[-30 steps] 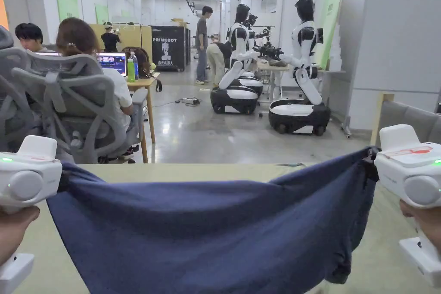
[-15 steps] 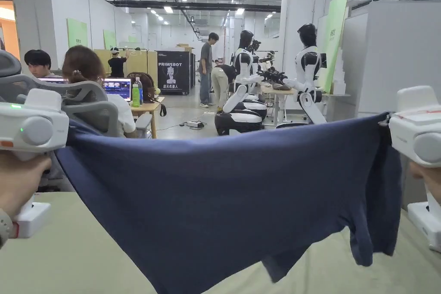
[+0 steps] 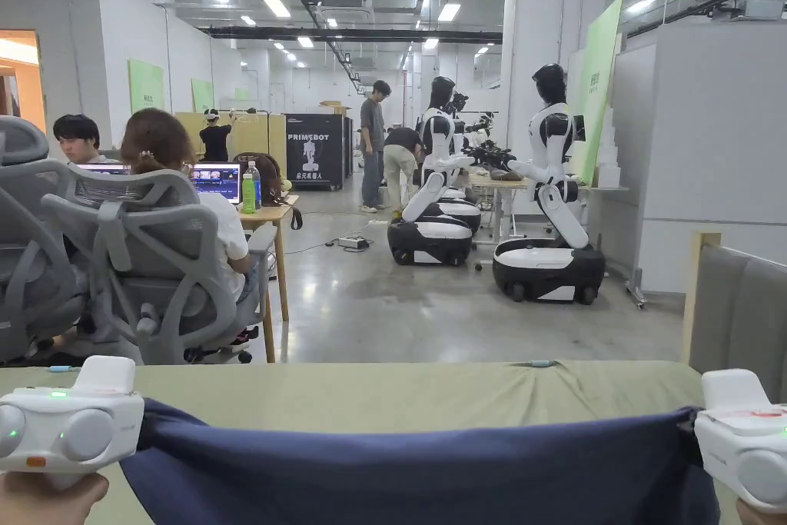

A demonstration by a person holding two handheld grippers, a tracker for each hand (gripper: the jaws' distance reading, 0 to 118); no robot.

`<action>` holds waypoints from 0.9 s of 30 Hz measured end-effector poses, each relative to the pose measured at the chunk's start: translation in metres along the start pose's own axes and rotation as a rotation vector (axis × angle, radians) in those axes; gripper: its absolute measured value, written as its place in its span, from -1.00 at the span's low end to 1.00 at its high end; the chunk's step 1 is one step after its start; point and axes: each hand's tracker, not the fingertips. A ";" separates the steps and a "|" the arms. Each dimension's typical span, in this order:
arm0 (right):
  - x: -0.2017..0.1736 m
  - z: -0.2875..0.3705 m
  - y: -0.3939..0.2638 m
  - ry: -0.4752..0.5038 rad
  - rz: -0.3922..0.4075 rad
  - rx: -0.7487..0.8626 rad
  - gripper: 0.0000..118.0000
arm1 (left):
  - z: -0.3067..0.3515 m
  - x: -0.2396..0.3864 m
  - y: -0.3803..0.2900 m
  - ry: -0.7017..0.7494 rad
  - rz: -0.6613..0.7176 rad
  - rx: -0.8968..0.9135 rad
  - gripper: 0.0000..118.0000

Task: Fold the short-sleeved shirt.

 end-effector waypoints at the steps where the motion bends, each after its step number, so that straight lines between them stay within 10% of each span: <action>1: 0.002 0.007 -0.011 0.007 0.011 -0.020 -0.86 | 0.008 0.000 -0.011 -0.012 -0.014 -0.020 -1.00; 16: -0.017 0.063 -0.202 0.199 0.135 -0.436 -0.66 | 0.073 -0.030 -0.226 -0.119 0.115 -0.339 -0.95; 20: -0.042 0.104 -0.158 0.211 0.141 -0.205 0.86 | 0.102 0.000 -0.201 0.022 0.056 -0.096 0.92; 27: -0.118 0.161 -0.089 0.312 -0.021 0.127 1.00 | 0.150 0.081 -0.135 -0.155 0.085 0.203 0.79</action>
